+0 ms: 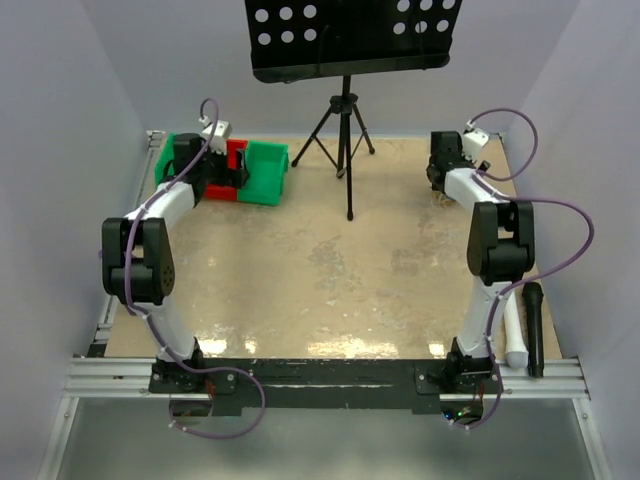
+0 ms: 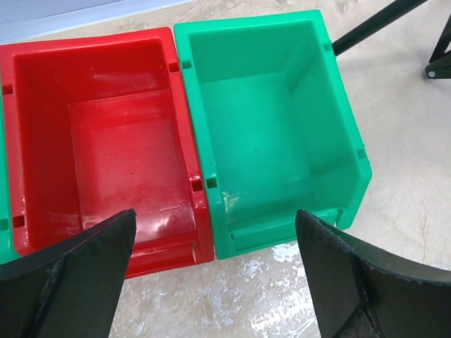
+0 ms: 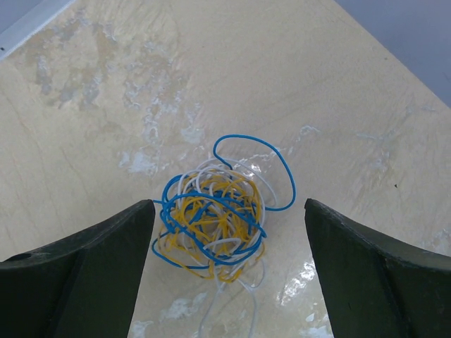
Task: Untangle the cables
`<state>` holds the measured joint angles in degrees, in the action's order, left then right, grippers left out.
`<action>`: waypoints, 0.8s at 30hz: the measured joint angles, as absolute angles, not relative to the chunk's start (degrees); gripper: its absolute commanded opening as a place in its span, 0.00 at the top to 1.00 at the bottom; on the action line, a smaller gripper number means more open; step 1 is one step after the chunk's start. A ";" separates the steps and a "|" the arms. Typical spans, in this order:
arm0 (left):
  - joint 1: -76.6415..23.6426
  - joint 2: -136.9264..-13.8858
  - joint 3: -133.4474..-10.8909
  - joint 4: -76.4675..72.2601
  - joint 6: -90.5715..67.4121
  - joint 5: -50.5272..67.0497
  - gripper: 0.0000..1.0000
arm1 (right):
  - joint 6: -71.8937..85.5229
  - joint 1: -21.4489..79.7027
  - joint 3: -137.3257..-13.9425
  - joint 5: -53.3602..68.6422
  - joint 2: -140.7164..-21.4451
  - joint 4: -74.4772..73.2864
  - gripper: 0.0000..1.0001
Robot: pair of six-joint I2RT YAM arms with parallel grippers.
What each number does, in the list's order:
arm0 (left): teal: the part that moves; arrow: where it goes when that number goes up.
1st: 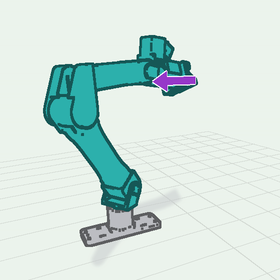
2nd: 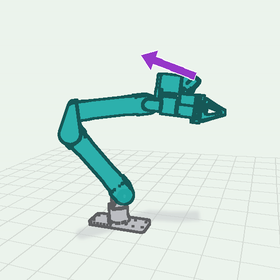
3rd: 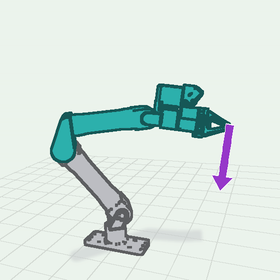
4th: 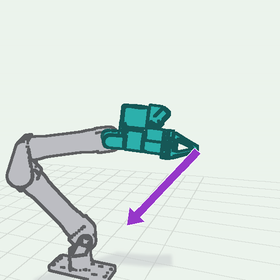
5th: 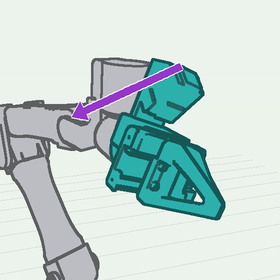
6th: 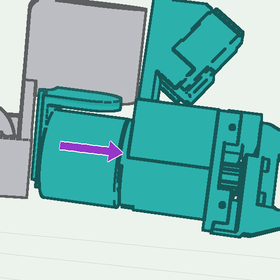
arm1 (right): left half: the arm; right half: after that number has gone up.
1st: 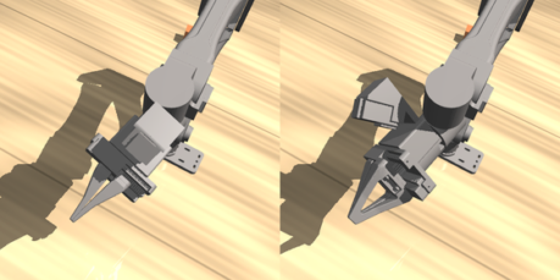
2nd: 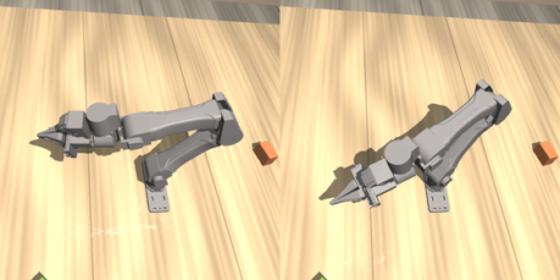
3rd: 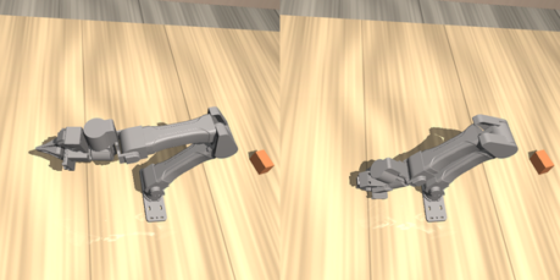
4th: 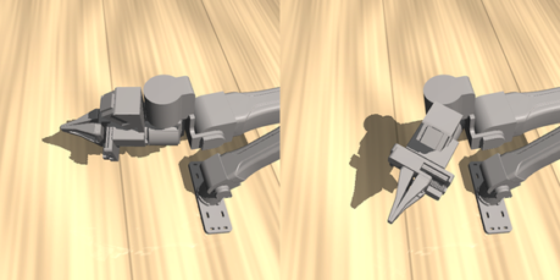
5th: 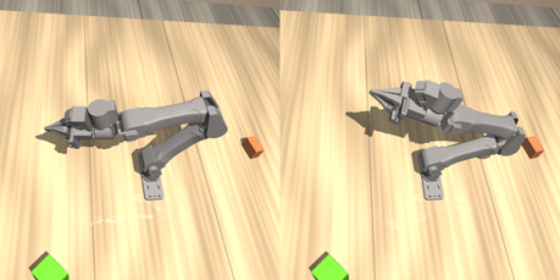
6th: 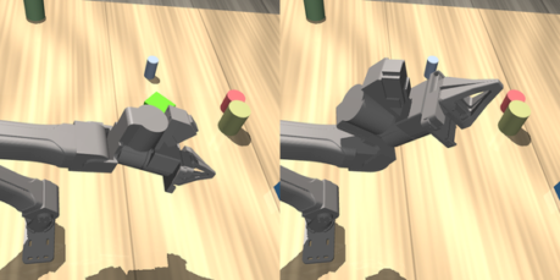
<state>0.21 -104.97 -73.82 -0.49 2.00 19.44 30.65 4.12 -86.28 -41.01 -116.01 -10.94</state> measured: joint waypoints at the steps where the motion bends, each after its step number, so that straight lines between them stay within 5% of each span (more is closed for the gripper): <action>1: 0.03 -105.25 -73.82 -0.86 1.93 18.87 0.00 | 30.70 4.01 -86.35 -41.04 -116.16 -11.60 0.12; 9: -1.63 -106.83 -73.78 -4.21 0.49 14.98 0.00 | 32.18 4.05 -82.52 -40.99 -116.49 -13.32 0.30; 24: -6.09 -114.24 -75.90 -10.07 -0.84 3.75 0.41 | 33.01 4.05 -78.39 -38.39 -115.83 -11.11 0.44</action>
<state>-6.09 -114.24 -75.90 -10.07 -0.84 3.75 33.01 4.05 -78.39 -38.39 -115.83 -11.11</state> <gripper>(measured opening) 0.657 0.600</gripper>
